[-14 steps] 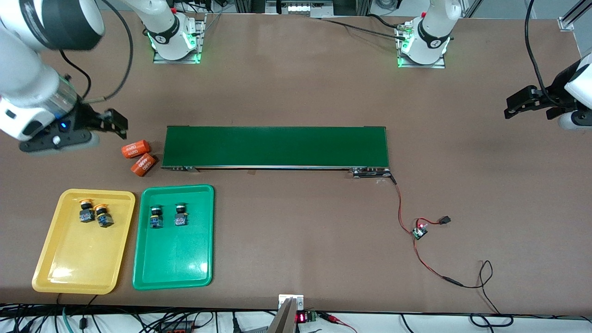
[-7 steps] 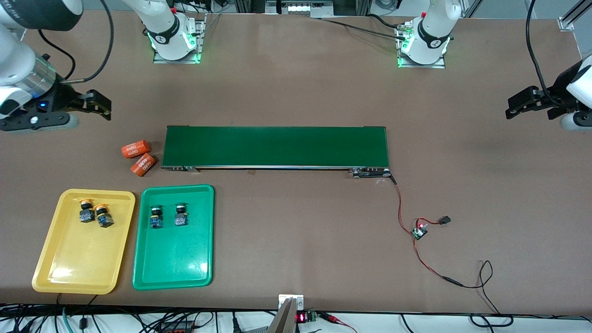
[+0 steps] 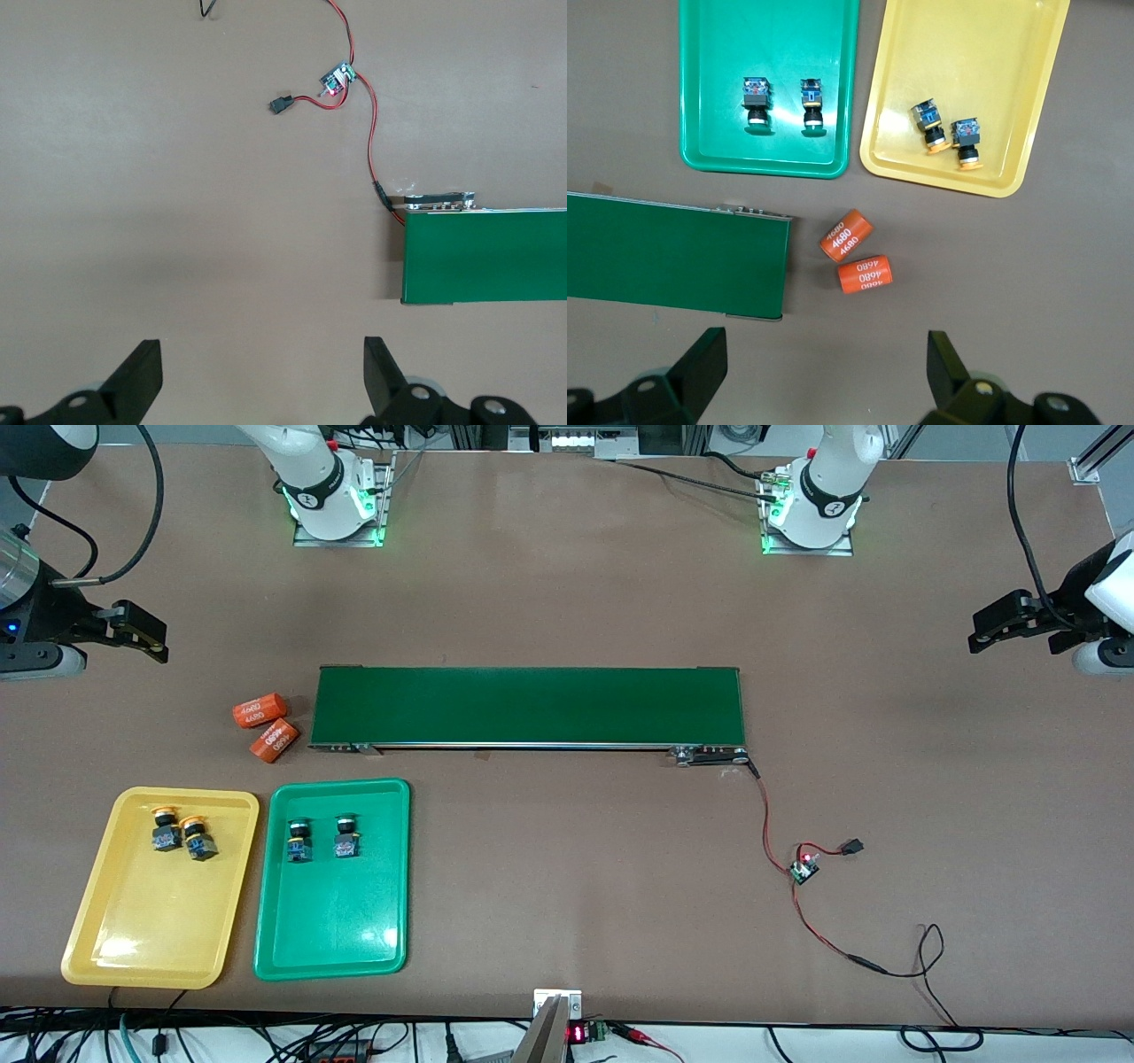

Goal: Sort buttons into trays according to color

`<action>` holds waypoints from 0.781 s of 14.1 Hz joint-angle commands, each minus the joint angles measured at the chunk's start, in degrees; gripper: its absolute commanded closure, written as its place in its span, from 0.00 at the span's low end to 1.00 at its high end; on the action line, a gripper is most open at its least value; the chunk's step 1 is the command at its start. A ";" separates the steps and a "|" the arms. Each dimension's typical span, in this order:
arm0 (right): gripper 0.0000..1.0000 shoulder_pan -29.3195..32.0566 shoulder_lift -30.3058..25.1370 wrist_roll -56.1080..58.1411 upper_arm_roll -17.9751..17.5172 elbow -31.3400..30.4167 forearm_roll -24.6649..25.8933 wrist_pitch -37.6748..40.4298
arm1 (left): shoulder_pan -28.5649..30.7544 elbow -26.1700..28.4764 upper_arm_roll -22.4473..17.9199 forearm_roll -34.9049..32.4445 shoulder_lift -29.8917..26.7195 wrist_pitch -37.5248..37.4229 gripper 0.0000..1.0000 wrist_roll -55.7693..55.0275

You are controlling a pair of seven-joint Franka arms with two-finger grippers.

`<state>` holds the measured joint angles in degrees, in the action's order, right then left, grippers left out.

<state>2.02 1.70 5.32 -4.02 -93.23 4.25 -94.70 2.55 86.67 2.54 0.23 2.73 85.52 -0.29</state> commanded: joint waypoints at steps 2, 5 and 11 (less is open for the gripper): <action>0.00 0.00 0.67 0.39 -0.81 1.73 -0.47 2.24 | 0.35 -0.98 0.27 -0.40 0.34 -0.71 0.00 1.17; 0.00 -0.44 0.49 -0.31 -1.08 1.82 -0.12 2.16 | 0.35 -0.98 0.27 -0.40 0.34 -0.79 0.00 1.17; 0.00 -0.44 0.58 -5.23 -1.08 1.82 -0.12 2.33 | 0.35 -0.98 0.27 -0.40 0.34 -0.80 0.00 1.17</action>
<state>1.63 1.93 2.45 -4.97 -92.87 4.24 -93.75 2.55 86.67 2.54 0.23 2.73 85.52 -0.29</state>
